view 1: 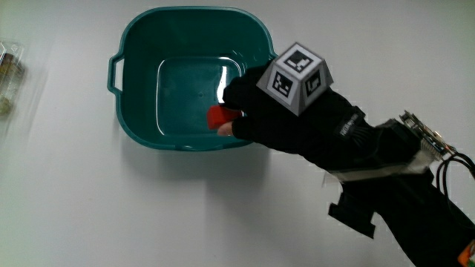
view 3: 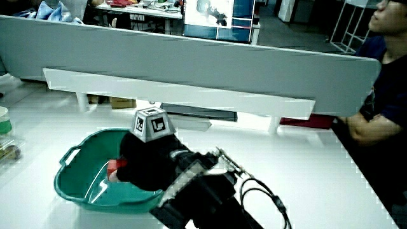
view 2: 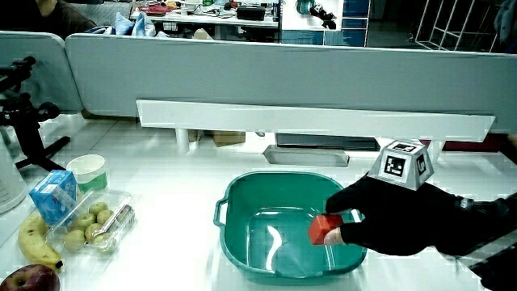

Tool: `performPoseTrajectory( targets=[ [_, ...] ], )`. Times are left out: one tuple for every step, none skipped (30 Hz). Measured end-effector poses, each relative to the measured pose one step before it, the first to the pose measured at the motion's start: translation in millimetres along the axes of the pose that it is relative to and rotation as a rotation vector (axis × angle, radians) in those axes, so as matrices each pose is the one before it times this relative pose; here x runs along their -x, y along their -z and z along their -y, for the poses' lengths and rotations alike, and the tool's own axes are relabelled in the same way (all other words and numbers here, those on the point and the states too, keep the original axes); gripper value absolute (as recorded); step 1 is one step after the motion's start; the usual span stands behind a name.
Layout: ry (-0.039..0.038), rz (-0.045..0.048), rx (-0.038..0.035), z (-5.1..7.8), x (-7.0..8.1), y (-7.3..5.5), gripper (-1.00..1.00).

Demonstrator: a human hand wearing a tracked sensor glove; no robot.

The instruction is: Place red block

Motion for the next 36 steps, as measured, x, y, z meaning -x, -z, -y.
performPoseTrajectory(
  targets=[
    [0.01149,-0.02001,0.00939,-3.42,-1.92,-0.29,0.0],
    [0.01682,-0.00753,0.00663,-3.45,-1.31,-0.78,0.0],
    [0.0016,-0.0015,0.00155,-3.19,-1.17,0.15,0.0],
    [0.00672,-0.00978,0.00615,-3.45,-1.45,0.5,0.0],
    [0.00588,-0.01134,0.01146,-4.25,-2.28,1.91,0.0],
    [0.01873,0.00594,-0.01024,-3.74,-1.68,1.09,0.0],
    [-0.00006,-0.00385,0.0044,-5.03,-3.49,4.76,0.0],
    [0.01878,0.00496,0.00465,-3.49,-0.84,0.31,0.0],
    [-0.00915,-0.01052,0.00748,-2.29,0.02,-0.97,0.0],
    [0.00916,-0.01137,0.01164,-3.56,-1.95,1.41,0.0],
    [-0.0034,-0.00594,0.01799,-2.53,-0.27,0.01,0.0],
    [0.01382,-0.00785,0.00086,-2.78,-1.35,0.86,0.0],
    [-0.00205,0.002,-0.00049,-2.6,-0.52,0.78,0.0],
    [0.02127,0.00601,0.00185,-3.3,-1.15,1.83,0.0],
    [-0.00505,-0.02029,0.02895,-3.67,-0.7,2.26,0.0],
    [0.01984,0.0022,-0.00266,-4.7,-1.98,3.79,0.0],
    [-0.01104,0.01008,0.01661,-2.83,1.62,1.06,0.0],
    [-0.00282,-0.01142,0.00551,-2.68,0.69,1.13,0.0],
    [-0.00059,0.00108,0.00603,-1.99,0.65,0.82,0.0],
    [0.00229,-0.00099,0.01089,-2.97,-0.62,2.29,0.0],
    [0.01006,0.01087,0.00802,-2.82,-0.6,2.02,0.0],
    [-0.00282,0.00122,0.00011,-1.09,0.33,0.01,0.0],
    [0.00038,-0.01806,0.00845,-2.21,-1.31,1.8,0.0],
    [0.00863,-0.00167,0.01405,-3.92,-2.41,3.54,0.0],
    [0.00106,-0.00368,-0.00194,-1.39,-0.29,0.47,0.0],
    [0.00267,-0.00425,0.00331,-2.18,-1.11,1.65,0.0],
    [-0.00156,-0.013,0.0115,-1.8,-0.99,1.86,0.0],
    [-0.00126,0.00175,0.00071,-0.56,0.21,1.2,0.0],
    [-0.00088,-0.0103,0.00316,-1.84,-0.93,3.09,0.0],
    [0.00038,-0.00514,0.0019,-1.09,-0.03,2.49,0.0],
    [0.00655,-0.00701,0.02556,-4.28,-2.84,6.23,0.0],
    [0.00771,-0.0011,0.00096,-0.91,-0.57,2.41,0.0],
    [0.01122,0.00716,0.00868,-2.21,-0.86,2.87,0.0],
    [-0.00201,-0.00306,0.01714,-2.55,-0.56,2.42,0.0],
    [0.00317,0.00153,0.00131,-1.63,0.05,0.84,0.0],
    [0.00621,-0.00198,0.01166,-2.38,-0.82,1.43,0.0]
  ],
)
